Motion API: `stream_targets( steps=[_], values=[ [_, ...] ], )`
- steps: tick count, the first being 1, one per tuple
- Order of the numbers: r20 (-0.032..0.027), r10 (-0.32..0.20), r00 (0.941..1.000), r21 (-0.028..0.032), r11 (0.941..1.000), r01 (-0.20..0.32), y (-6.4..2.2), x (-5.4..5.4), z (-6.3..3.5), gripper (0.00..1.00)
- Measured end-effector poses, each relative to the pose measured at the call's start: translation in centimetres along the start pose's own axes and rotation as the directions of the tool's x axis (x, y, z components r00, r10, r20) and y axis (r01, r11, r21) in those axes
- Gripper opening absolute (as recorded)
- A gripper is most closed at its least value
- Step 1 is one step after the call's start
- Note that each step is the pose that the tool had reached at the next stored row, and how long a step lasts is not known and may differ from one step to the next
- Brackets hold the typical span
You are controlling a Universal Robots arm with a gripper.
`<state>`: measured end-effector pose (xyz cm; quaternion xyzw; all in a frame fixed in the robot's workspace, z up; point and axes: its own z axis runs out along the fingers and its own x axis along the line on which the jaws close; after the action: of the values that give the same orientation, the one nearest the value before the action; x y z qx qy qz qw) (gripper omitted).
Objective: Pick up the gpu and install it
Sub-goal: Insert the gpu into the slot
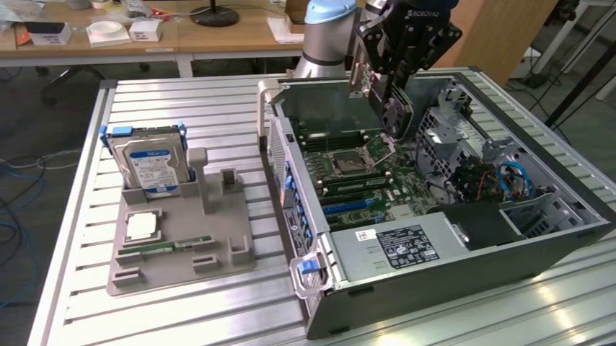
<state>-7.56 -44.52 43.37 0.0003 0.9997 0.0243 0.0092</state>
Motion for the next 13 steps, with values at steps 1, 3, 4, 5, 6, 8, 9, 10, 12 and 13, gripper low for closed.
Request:
stream_targets(
  steps=[1, 3, 4, 5, 6, 8, 9, 10, 12, 13],
  values=[
    [0.0000, -0.001, 1.0000, 0.0000, 1.0000, 0.001, 0.00, 0.00, 0.00, 0.26],
    [-0.0002, -0.004, 1.0000, 0.0000, 1.0000, 0.004, 0.00, 0.00, 0.00, 0.26],
    [-0.0003, -0.005, 1.0000, -0.0001, 1.0000, 0.005, 0.00, 0.00, 0.00, 0.26],
    [-0.0003, -0.006, 1.0000, -0.0001, 1.0000, 0.006, 0.00, 0.00, 0.00, 0.26],
    [-0.0004, -0.008, 1.0000, -0.0001, 1.0000, 0.008, 0.00, 0.00, 0.00, 0.26],
    [-0.0005, -0.010, 0.9999, -0.0002, 0.9999, 0.010, 0.00, 0.00, 0.00, 0.26],
    [-0.0006, -0.011, 0.9999, -0.0002, 0.9999, 0.011, 0.00, 0.00, 0.00, 0.26],
    [-0.0006, -0.013, 0.9999, -0.0002, 0.9999, 0.013, 0.00, 0.00, 0.00, 0.26],
    [-0.0007, -0.015, 0.9999, -0.0003, 0.9999, 0.015, 0.00, 0.00, 0.00, 0.26],
    [-0.0008, -0.016, 0.9999, -0.0003, 0.9999, 0.016, 0.00, 0.00, 0.00, 0.26]
  ],
)
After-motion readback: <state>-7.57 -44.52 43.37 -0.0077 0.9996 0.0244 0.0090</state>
